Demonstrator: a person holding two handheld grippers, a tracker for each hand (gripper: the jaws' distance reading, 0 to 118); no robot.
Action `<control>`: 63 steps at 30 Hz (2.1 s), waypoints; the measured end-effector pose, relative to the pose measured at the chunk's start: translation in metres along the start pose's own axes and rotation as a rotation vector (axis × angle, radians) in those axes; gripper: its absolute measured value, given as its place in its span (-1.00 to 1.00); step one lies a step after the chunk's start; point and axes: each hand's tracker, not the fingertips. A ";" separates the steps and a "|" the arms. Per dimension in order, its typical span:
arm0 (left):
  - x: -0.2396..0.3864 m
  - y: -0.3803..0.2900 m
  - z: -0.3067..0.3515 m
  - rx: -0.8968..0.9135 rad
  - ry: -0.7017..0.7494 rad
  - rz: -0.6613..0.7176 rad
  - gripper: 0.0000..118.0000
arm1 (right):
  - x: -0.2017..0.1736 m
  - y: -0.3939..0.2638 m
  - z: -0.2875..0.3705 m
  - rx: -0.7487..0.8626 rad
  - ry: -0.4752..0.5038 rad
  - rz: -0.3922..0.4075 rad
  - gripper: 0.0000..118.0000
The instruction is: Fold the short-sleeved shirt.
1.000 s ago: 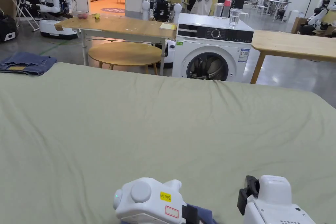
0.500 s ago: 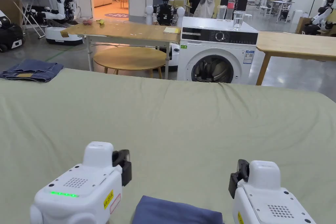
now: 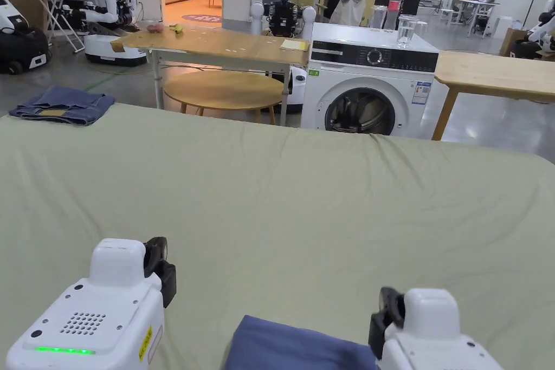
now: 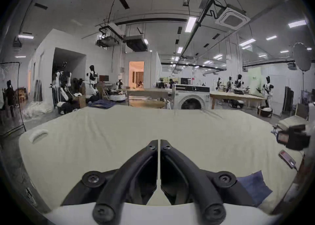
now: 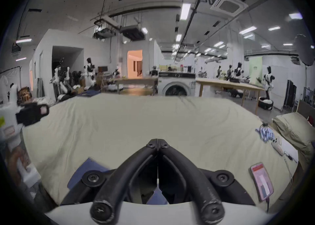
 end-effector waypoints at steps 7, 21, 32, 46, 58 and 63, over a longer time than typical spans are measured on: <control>-0.009 -0.012 -0.002 -0.142 -0.065 0.046 -1.00 | -0.014 -0.066 -0.030 -0.310 0.055 0.008 -1.00; -0.063 -0.034 -0.050 -0.763 -0.514 0.380 -0.05 | 0.003 -0.072 -0.051 -0.378 0.073 -0.115 -1.00; -0.055 -0.075 -0.107 -0.974 -0.776 0.601 0.25 | 0.005 -0.073 -0.051 -0.375 0.080 -0.117 -1.00; -0.005 -0.124 -0.138 -1.039 -0.973 0.825 0.03 | 0.004 -0.074 -0.050 -0.367 0.077 -0.115 -1.00; -0.008 -0.112 -0.118 -0.977 -0.880 0.766 -0.55 | -0.010 -0.061 -0.043 -0.341 0.051 0.002 -1.00; -0.023 -0.081 -0.104 -0.957 -0.860 0.738 -0.55 | -0.012 -0.036 -0.041 -0.277 0.060 0.000 -1.00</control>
